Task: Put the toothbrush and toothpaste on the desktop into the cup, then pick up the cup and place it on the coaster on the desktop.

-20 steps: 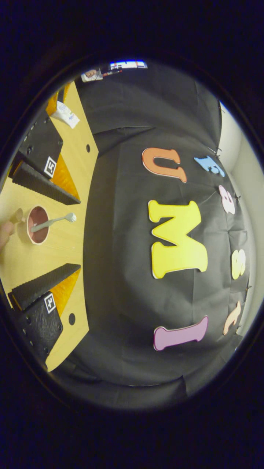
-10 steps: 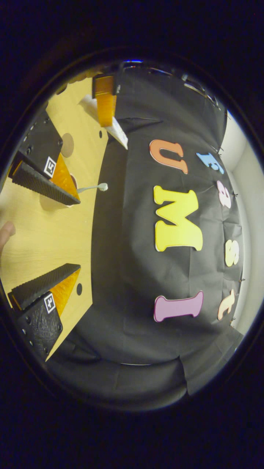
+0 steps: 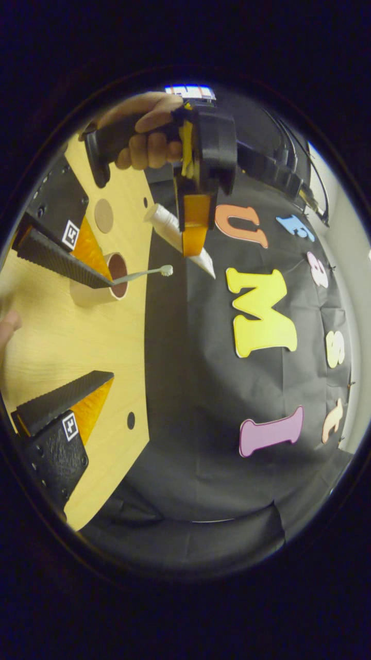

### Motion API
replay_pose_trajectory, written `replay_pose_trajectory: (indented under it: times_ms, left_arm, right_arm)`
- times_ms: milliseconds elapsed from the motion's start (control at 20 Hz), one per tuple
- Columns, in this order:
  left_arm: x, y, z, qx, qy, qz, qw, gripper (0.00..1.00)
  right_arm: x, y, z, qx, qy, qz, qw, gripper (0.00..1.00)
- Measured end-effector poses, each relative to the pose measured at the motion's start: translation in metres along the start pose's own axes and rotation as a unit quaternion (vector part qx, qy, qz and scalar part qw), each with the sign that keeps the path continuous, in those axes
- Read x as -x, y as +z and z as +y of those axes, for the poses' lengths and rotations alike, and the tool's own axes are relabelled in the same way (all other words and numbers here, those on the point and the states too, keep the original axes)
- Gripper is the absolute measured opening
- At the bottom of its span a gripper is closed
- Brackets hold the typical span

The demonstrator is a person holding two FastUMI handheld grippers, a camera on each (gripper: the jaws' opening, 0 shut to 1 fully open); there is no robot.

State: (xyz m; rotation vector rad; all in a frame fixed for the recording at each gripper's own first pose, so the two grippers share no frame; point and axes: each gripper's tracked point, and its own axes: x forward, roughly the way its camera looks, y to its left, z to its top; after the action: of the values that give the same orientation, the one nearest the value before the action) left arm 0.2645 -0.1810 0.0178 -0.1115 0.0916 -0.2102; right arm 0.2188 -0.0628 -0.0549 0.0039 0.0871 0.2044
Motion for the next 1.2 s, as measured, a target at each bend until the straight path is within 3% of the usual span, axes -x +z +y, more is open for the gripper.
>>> replay_pose_trajectory:
  times_ms: [250,1200]
  left_arm:
    - [-0.015,-0.005,-0.015,0.002,-0.010,-0.005,1.000,0.39]
    - [-0.009,-0.053,-0.014,0.005,-0.008,0.063,0.998,0.44]
  right_arm:
    - [0.003,-0.007,-0.003,-0.042,0.013,0.013,0.999,0.98]
    - [0.006,-0.006,0.005,-0.007,0.007,0.001,1.000,0.96]
